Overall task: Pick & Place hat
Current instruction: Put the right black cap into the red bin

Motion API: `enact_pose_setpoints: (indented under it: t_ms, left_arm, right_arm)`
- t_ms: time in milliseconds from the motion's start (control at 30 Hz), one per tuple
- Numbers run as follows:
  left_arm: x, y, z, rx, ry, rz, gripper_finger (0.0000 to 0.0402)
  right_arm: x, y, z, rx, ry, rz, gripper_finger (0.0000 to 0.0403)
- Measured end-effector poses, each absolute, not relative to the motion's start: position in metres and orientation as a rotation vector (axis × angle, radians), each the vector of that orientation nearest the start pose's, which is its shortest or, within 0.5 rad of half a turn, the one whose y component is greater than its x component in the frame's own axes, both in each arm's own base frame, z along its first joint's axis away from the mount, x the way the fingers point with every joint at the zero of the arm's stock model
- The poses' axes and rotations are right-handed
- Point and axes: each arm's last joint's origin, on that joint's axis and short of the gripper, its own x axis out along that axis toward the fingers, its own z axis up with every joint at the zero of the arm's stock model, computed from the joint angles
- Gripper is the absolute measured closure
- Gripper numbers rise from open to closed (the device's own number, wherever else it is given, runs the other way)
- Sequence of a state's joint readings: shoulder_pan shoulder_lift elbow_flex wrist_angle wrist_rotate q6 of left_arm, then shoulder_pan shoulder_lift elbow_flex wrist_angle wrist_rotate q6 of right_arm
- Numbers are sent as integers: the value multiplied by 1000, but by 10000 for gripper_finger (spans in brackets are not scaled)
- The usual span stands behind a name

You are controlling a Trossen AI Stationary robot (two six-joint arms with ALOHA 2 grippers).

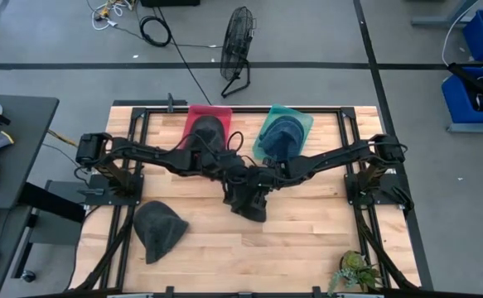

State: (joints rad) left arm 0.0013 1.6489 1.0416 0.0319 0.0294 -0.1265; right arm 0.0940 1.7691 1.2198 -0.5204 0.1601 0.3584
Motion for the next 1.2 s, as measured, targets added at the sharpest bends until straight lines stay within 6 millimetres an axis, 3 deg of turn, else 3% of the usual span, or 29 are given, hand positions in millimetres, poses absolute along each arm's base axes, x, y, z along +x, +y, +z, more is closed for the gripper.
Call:
enact_pose_setpoints:
  t_ms: [300, 600, 1200]
  left_arm:
    - [362, -8, 205, -79, 636, 68, 266]
    - [361, 3, 203, -27, 656, 115, 266]
    - [354, 2, 195, 41, 766, 103, 277]
  right_arm:
    - [358, 27, 202, 179, 1007, -313, 390]
    - [358, 28, 201, 182, 1018, -302, 390]
    - [361, 28, 202, 158, 988, -286, 389]
